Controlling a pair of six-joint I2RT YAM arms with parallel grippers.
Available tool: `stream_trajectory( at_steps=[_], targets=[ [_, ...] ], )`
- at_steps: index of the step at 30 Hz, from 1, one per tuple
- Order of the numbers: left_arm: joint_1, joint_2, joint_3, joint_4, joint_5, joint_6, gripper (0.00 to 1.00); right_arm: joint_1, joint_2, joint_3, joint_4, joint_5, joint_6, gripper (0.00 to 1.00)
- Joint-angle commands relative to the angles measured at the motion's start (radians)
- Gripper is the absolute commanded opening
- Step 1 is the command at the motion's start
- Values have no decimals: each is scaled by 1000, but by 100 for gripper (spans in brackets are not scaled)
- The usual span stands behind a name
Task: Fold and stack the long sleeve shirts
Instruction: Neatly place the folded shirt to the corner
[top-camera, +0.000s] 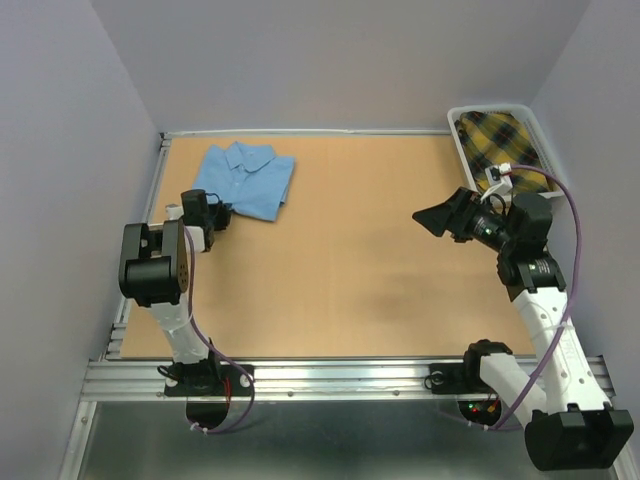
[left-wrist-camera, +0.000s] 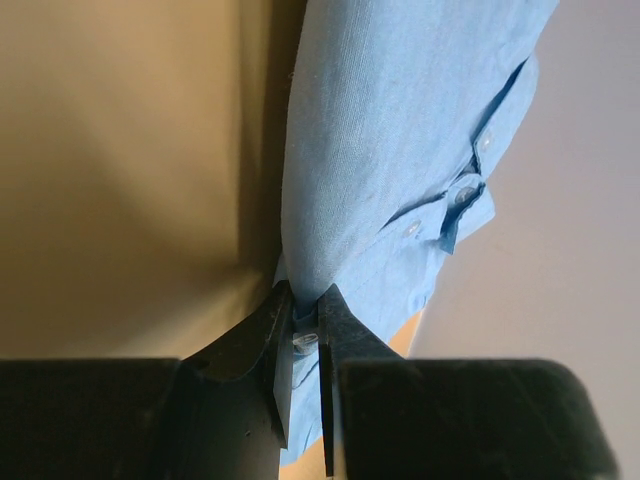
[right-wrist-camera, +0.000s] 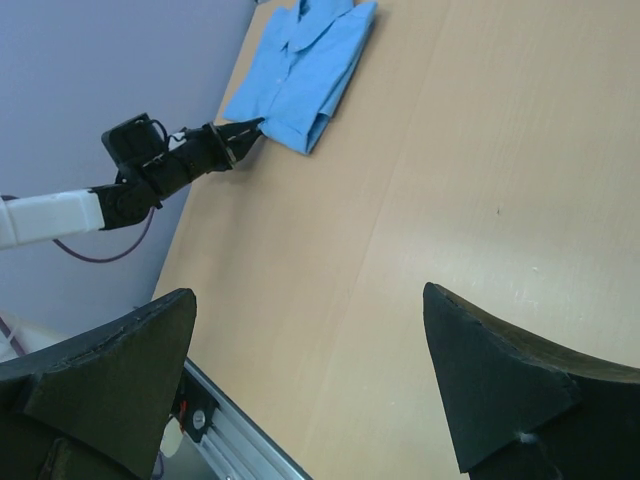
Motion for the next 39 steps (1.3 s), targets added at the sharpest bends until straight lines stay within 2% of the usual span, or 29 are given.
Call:
stream_trajectory(
  at_steps=[1,6,10,15,17,21,23,24,25,27,28,32,33,36,37,38,39],
  targets=[
    [82,18,49,3,37,60,0,1,13,77,2,-10,-31,100],
    [149,55,67,19,95,57,0,1,24,75,-3,-1,-38,100],
    [151,107,69,109,132,-15,0,1,33,80,-3,4,-40,100],
    [154,136,110,128,124,-44,0,1,33,87,-12,1,-37,100],
    [155,147,133,132,133,-55,3,1,33,86,-12,2,-35,100],
    [165,135,127,132,141,-52,20,1,32,89,-12,7,-37,100],
    [166,107,87,134,144,-55,33,3,32,90,-15,14,-41,100],
    [169,96,71,146,150,-61,44,3,32,89,-15,19,-44,100],
    [174,83,51,158,156,-64,49,1,32,89,-15,20,-43,100],
    [174,32,-26,187,169,-75,58,1,30,90,-18,33,-44,100],
    [178,12,-51,209,176,-80,67,1,30,92,-27,52,-50,100],
    [195,-157,-184,185,213,-32,87,3,20,116,-81,106,-87,100],
    [201,-195,-199,159,224,1,93,1,17,135,-99,122,-112,100],
    [221,-379,-174,-102,198,265,99,3,-6,176,-178,195,-164,100],
    [221,-478,-152,-266,172,363,99,1,-14,190,-217,238,-179,100],
    [221,-525,-102,-341,125,514,99,1,-22,204,-236,264,-192,100],
    [226,-575,-80,-406,109,597,99,1,-37,215,-251,292,-208,100]
  ],
)
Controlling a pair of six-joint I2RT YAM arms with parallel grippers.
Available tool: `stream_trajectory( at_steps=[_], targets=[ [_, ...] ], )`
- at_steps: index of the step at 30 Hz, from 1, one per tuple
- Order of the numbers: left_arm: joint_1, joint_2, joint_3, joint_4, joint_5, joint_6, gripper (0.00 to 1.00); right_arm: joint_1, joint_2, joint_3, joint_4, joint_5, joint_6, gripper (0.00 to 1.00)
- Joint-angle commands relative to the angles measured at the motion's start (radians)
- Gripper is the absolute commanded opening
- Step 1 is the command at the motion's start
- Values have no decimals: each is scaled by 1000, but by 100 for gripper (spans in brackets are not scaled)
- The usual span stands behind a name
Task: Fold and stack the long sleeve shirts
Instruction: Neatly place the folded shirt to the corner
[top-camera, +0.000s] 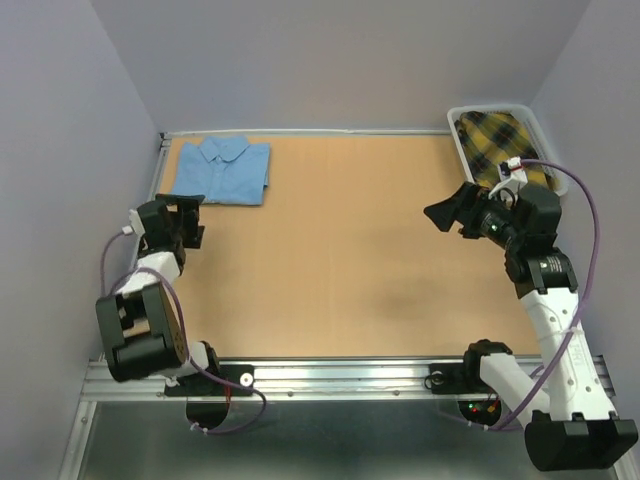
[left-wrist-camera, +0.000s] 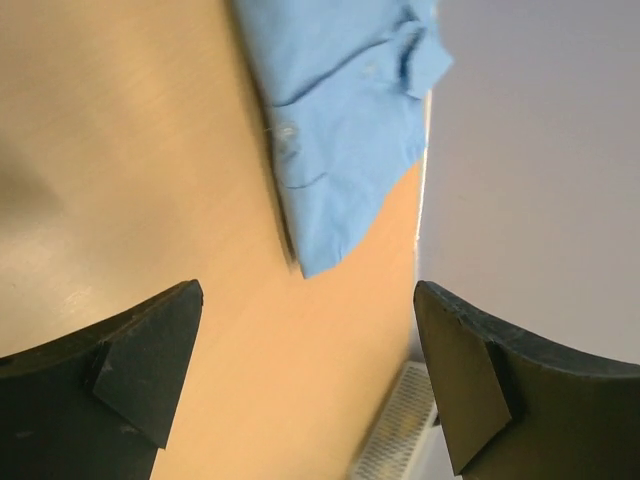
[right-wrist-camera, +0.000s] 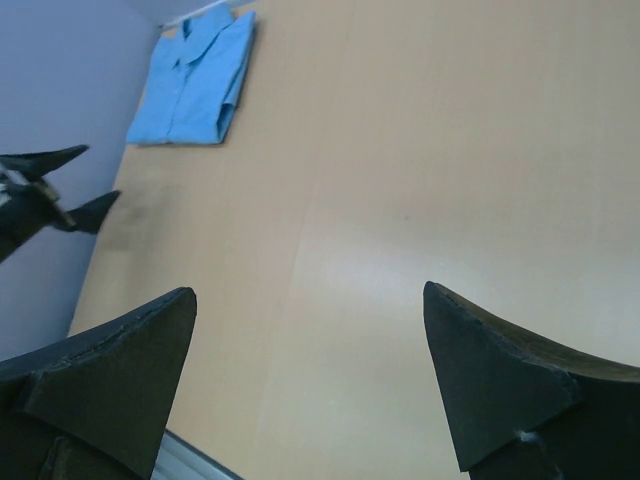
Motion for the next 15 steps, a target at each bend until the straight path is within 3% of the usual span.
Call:
stream_trajectory(
  at_steps=[1,6,8,11,15],
  targets=[
    [13,-244,128,-400,-90,472,99,3,-59,133,-117,187,-99,100],
    [7,-526,339,-687,-158,811,99,3,-91,202,-169,368,-87,100],
    [4,-614,428,-723,-94,873,99,3,-93,245,-186,424,-85,100],
    [-100,-694,545,-790,-35,965,99,24,-79,300,-228,563,-87,100],
    [-264,-752,697,-972,-213,1057,99,76,-98,378,-252,663,-107,100]
  ],
)
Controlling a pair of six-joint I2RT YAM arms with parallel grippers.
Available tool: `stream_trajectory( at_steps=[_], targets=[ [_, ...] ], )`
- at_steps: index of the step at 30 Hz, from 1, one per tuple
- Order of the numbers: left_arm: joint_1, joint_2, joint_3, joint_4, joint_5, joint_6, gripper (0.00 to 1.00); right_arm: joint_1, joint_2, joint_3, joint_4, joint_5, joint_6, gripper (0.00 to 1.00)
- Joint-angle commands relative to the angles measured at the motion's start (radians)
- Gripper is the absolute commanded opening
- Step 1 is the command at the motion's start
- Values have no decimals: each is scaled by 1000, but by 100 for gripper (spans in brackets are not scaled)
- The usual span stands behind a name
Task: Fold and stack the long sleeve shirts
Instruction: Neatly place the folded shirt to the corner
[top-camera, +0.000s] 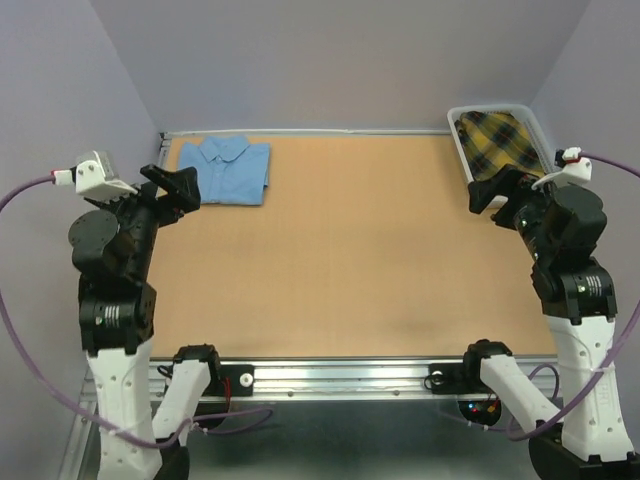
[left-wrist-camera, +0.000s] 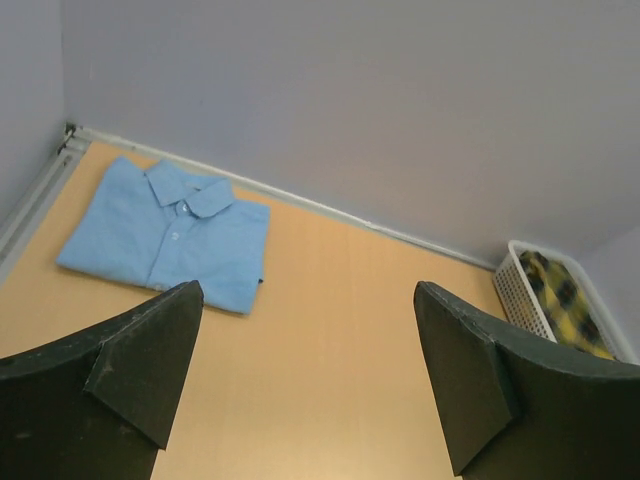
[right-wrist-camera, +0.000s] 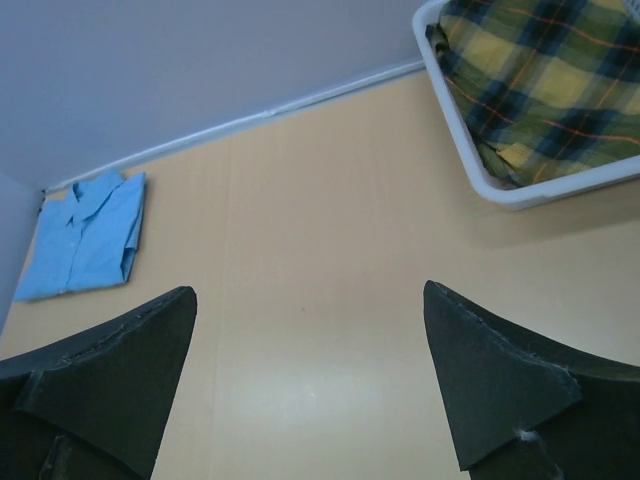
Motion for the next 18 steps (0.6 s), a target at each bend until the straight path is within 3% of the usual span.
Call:
stream_trajectory(
  at_steps=[1,3,13,18],
  targets=[
    [-142,-59,117,-259,-184,189,99,39,-30,99,-41,189,-36,100],
    [-194,-121,98,-270,-293,204,99,56,-62,102,-43,203,-50,100],
    [-277,-325,42,-333,-480,126,99,114,-254,61,-34,246,-140,100],
    [-306,-506,-73,-309,-537,111,99,116,-394,-2,-25,251,-165,100]
  ],
)
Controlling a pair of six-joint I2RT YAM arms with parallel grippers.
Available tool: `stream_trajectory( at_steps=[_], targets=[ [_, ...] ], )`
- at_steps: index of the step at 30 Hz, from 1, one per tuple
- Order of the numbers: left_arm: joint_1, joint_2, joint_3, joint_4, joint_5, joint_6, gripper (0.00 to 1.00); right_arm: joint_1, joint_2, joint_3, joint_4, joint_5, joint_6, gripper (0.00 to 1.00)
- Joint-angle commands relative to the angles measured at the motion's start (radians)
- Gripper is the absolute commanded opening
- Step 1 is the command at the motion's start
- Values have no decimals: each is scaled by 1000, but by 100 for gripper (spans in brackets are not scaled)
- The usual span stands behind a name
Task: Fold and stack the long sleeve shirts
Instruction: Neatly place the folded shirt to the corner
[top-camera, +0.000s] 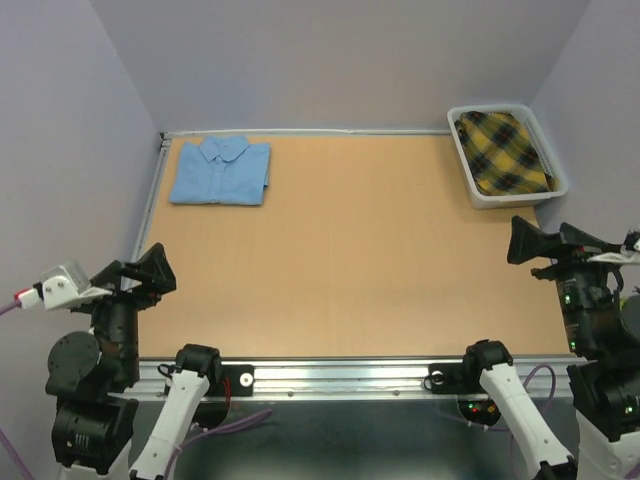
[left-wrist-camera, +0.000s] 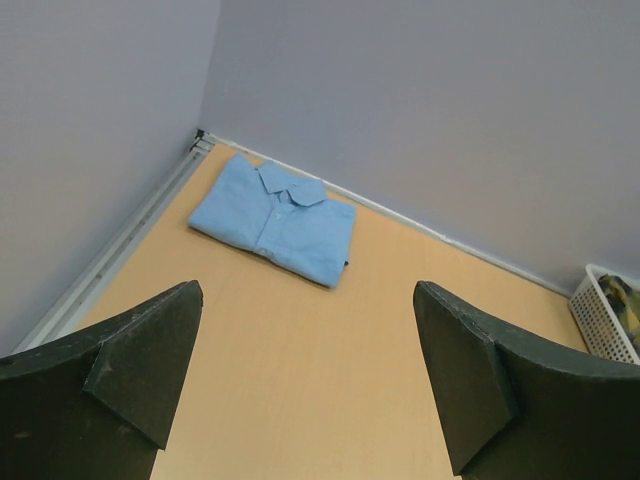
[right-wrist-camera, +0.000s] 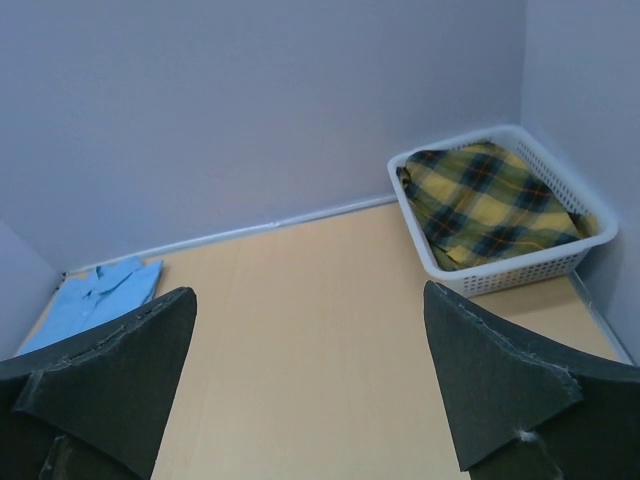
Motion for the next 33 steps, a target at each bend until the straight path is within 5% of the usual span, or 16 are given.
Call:
stream_trajectory(
  at_steps=[1,10,33],
  targets=[
    [-22,-109,-63,9,-97,-24,99,6,-79,-48,23,31,-44,100],
    [-28,-324,-126,52,-217,-89,99,6,-134,-83,43,42,-55,100],
    [-39,-324,-146,69,-240,-136,99,6,-151,-140,82,2,-67,100]
  ],
)
